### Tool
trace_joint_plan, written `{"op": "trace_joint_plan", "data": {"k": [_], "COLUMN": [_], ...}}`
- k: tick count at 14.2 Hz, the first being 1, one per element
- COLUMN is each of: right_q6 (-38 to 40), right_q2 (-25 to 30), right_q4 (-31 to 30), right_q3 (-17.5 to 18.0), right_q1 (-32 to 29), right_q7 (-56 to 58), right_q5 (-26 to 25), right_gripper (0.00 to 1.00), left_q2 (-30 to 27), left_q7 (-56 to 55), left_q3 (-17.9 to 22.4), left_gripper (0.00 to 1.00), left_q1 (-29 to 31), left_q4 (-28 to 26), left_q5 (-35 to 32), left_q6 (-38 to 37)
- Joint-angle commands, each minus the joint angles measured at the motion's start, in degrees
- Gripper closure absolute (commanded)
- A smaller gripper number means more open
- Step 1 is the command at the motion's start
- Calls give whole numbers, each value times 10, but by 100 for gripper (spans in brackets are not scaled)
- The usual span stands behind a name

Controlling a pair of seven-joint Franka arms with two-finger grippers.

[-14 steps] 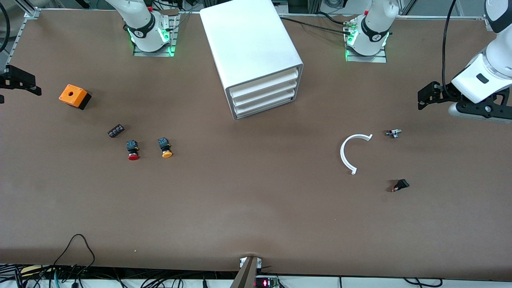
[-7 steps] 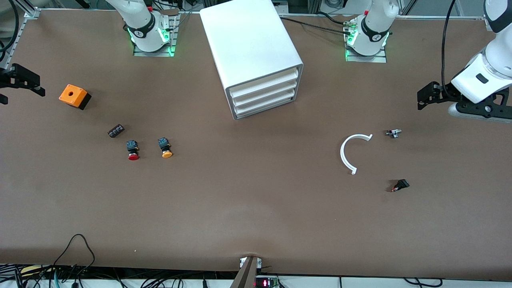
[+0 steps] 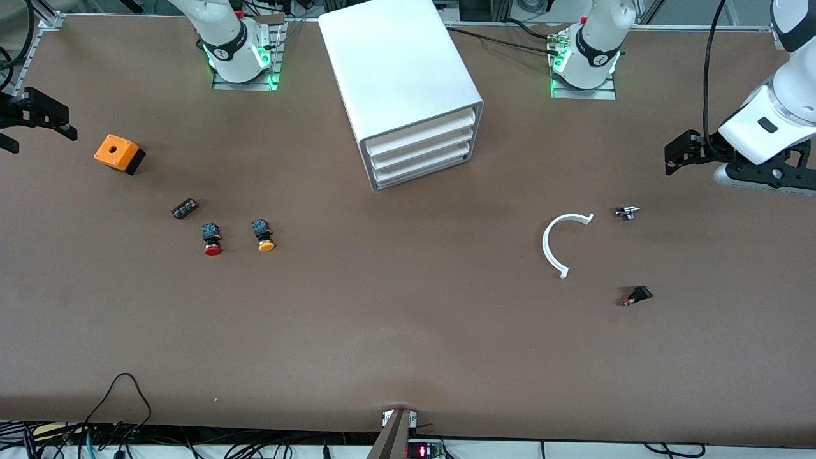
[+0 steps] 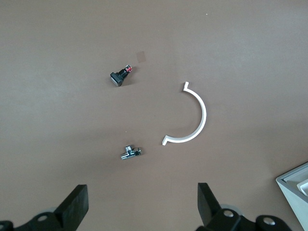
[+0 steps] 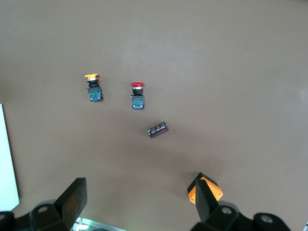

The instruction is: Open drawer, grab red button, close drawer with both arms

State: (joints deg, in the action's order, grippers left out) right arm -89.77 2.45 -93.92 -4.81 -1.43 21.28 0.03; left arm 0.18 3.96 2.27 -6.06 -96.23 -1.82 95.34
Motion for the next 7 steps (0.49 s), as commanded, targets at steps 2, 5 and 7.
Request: {"op": "trace_joint_plan", "data": {"k": [2, 5, 7], "right_q6": [4, 4, 4], "right_q2": [9, 8, 8], "right_q4": [-9, -8, -8], "right_q3": [20, 20, 20], "right_q1": [-13, -13, -13], "right_q7": [-4, -4, -4], "right_q5": [0, 0, 0], "right_gripper": [0, 0, 0], "left_q2": [-3, -3, -3], "left_q7": [-3, -3, -3], "left_q3": [3, 4, 3], "left_gripper": [0, 0, 0], "left_q1": [-4, -3, -4], "left_q4": [3, 3, 3], "left_q5": [9, 9, 9], "left_q6": [-7, -9, -9]}}
